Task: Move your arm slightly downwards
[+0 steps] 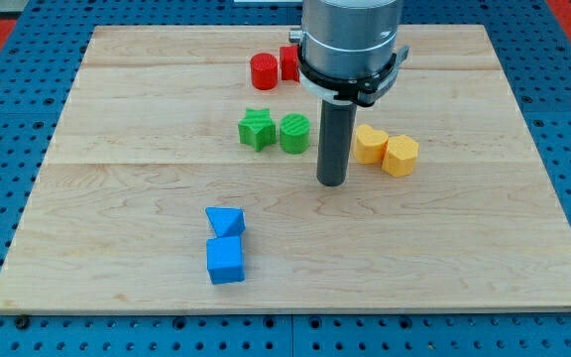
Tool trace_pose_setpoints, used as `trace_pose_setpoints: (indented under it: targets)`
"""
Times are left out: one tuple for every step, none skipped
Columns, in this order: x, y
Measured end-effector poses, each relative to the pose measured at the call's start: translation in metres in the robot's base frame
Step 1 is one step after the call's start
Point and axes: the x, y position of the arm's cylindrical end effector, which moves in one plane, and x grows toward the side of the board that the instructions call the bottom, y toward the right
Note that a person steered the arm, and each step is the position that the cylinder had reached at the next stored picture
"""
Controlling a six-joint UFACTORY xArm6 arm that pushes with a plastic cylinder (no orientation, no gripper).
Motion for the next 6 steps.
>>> trace_pose_setpoints:
  targets:
    - [0.0000, 0.0000]
    - [0.0006, 0.0000]
    - [0.0006, 0.0000]
    - [0.0006, -0.0064]
    - [0.0006, -0.0052]
    - [0.0058, -0.0052]
